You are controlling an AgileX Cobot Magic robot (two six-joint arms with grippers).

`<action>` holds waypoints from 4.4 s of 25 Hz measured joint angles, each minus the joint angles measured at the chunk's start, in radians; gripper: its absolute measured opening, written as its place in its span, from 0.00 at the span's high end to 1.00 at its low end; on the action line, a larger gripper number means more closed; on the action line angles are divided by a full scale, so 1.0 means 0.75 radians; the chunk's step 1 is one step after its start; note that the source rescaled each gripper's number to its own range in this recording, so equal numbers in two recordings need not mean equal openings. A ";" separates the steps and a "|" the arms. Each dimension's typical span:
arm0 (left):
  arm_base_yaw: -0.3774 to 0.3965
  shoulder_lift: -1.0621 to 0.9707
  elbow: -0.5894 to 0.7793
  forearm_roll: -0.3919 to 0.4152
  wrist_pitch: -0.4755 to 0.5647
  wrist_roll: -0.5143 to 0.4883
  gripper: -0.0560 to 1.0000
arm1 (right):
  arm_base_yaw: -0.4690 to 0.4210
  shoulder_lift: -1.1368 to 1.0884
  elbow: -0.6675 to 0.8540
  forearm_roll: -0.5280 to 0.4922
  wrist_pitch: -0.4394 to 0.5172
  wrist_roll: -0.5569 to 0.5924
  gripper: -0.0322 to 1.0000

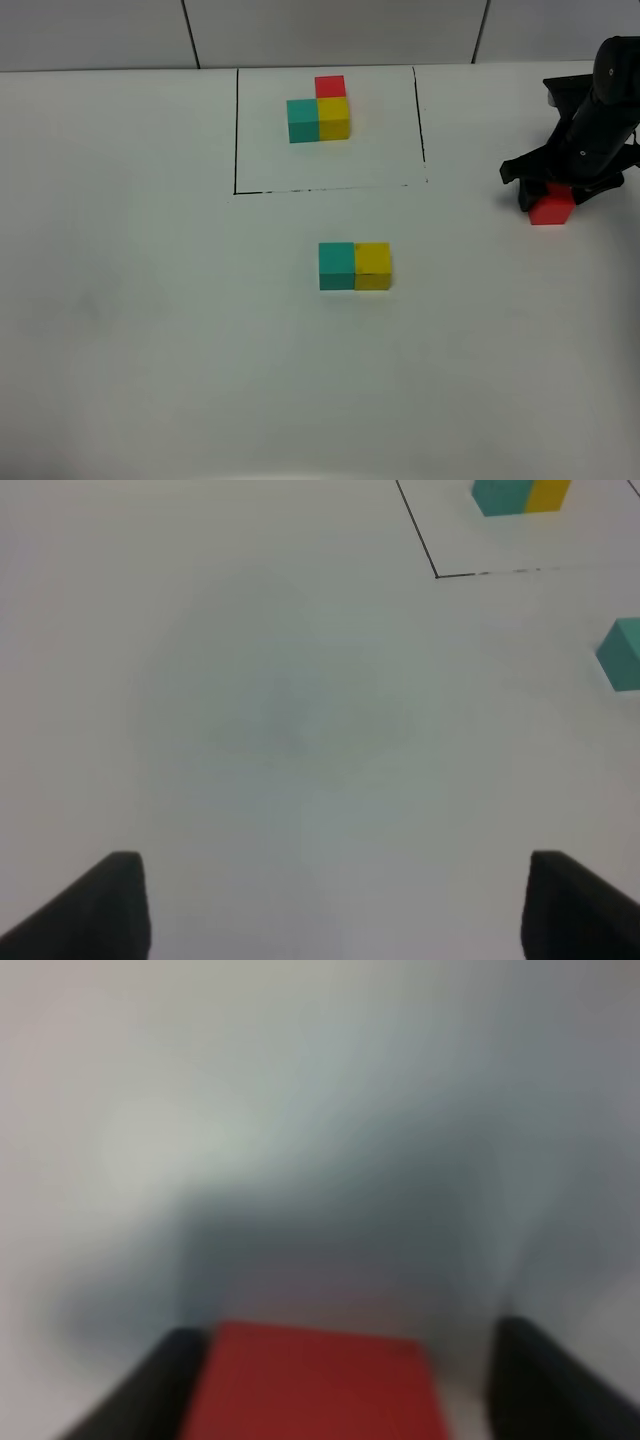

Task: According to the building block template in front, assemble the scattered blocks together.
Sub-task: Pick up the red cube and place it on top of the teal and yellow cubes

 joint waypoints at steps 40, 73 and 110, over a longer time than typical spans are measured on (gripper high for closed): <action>0.000 0.000 0.000 0.000 0.000 0.000 0.19 | 0.665 0.104 -0.229 -0.125 0.072 0.822 0.95; 0.000 0.000 0.000 0.000 0.000 0.000 0.19 | 0.699 0.130 -0.240 -0.121 0.092 0.869 0.95; 0.000 0.000 0.000 0.000 0.000 0.000 0.19 | 0.706 0.130 -0.240 -0.121 0.120 0.893 0.95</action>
